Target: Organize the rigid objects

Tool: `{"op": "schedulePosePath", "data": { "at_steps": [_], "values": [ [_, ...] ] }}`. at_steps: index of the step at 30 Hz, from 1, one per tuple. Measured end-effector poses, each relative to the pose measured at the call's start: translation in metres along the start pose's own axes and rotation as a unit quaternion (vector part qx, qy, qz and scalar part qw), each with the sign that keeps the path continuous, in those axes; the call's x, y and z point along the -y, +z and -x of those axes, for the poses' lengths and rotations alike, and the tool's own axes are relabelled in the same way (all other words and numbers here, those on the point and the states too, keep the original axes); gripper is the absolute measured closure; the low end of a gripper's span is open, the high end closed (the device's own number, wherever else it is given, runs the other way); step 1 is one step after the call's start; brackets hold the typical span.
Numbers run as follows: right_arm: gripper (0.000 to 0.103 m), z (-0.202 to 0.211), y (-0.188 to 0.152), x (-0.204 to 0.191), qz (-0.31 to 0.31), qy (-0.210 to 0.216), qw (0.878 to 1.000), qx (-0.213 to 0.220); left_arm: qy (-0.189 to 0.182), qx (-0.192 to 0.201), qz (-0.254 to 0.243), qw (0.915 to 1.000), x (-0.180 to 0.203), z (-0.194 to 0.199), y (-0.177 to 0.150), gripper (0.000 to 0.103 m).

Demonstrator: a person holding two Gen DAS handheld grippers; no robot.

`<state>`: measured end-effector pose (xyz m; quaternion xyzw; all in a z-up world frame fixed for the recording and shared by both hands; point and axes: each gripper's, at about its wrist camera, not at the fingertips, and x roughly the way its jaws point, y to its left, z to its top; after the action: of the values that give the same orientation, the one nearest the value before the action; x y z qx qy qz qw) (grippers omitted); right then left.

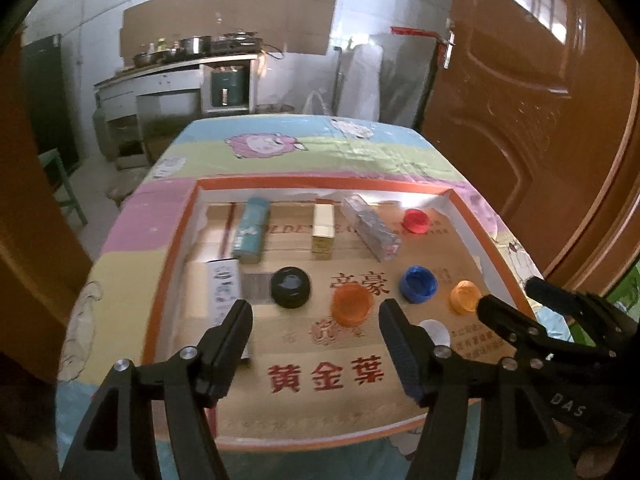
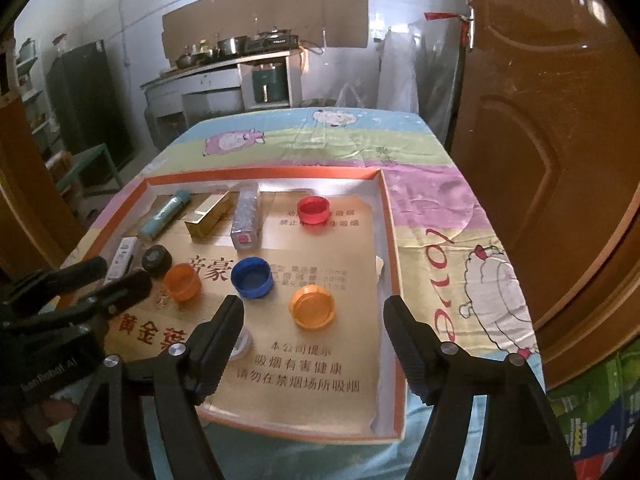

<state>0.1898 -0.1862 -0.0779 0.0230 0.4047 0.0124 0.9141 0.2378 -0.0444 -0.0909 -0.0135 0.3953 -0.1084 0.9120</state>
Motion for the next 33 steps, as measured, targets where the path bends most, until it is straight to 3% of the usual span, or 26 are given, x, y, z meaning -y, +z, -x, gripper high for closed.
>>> {"op": "schedulePosePath", "data": {
  "at_steps": [11, 33],
  "values": [
    [0.029, 0.039, -0.014, -0.014, -0.009, -0.004, 1.000, 0.019, 0.033, 0.027, 0.013, 0.9990, -0.007, 0.046, -0.017, 0.038],
    [0.027, 0.119, -0.046, -0.045, -0.001, -0.018, 0.998, 0.056, 0.047, 0.074, 0.005, 0.9962, -0.003, 0.128, -0.056, 0.038]
  ]
}}
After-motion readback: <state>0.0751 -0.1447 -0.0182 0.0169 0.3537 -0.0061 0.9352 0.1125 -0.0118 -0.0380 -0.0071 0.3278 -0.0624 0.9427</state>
